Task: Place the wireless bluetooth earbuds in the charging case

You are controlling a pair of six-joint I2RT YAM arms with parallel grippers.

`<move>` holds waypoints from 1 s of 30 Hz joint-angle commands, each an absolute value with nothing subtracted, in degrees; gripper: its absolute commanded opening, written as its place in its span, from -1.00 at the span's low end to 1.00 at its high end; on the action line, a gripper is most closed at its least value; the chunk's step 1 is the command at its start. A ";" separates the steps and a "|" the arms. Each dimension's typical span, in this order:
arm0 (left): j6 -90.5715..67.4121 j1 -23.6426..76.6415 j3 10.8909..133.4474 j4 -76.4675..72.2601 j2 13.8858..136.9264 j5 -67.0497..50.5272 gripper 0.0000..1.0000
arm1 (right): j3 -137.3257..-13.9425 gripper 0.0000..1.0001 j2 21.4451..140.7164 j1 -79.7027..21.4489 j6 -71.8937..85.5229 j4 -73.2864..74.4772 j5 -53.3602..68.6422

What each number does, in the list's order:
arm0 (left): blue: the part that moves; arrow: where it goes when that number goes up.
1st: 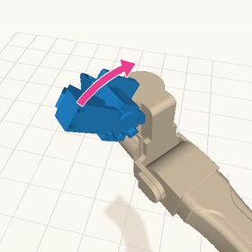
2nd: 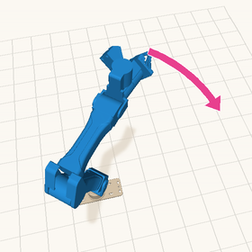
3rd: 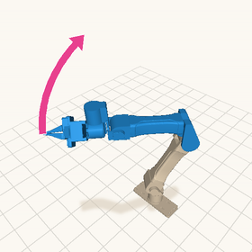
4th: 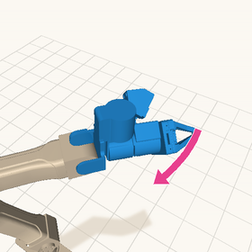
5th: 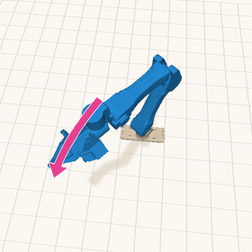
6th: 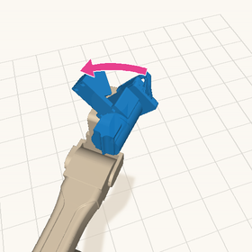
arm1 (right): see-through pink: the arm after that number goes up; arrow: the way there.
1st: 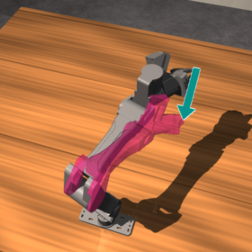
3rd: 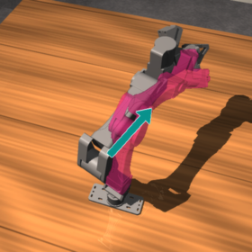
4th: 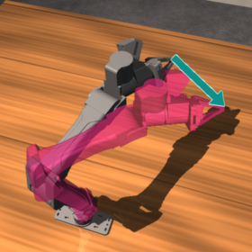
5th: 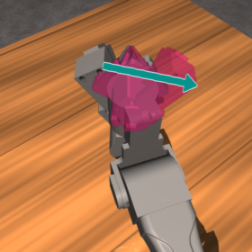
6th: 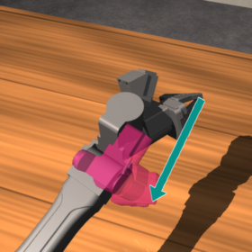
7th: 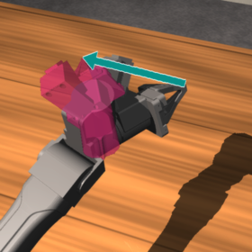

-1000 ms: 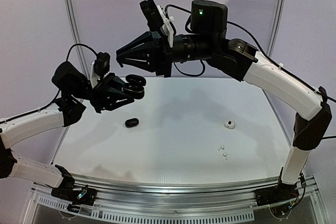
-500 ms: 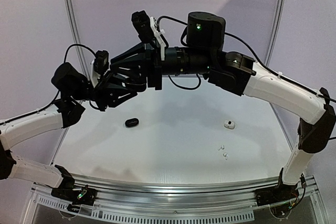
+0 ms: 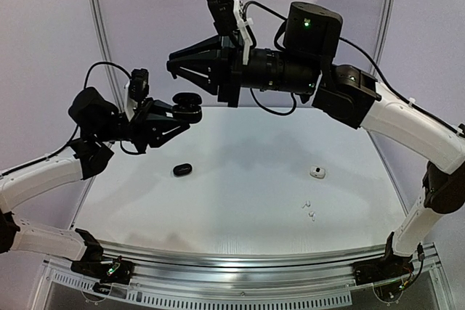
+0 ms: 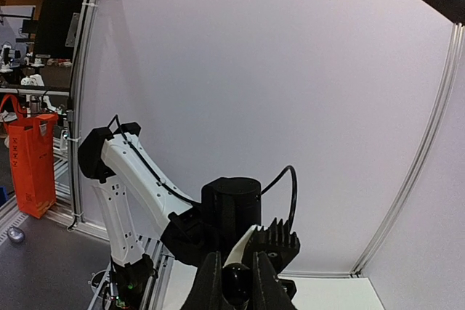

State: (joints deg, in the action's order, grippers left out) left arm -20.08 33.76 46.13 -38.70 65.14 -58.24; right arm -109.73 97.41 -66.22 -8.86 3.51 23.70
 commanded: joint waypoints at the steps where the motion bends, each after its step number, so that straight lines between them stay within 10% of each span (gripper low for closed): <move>1: -22.38 34.11 49.42 -36.31 67.32 -54.95 -1.00 | -108.37 -0.97 94.72 -65.54 -10.11 4.87 22.65; 17: -15.13 33.48 61.14 -29.97 76.40 -49.29 -1.00 | -104.22 -0.98 92.86 -51.15 -0.62 -8.48 43.45; 30: -14.05 26.24 60.99 -21.35 72.86 -55.93 -1.00 | -103.16 -1.00 95.45 -56.12 3.00 -15.27 27.99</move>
State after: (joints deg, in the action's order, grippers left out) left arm -16.25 26.48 59.99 -26.33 74.39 -53.58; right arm -101.80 94.50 -53.60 2.31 -13.96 33.21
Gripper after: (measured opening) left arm 0.214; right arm 0.115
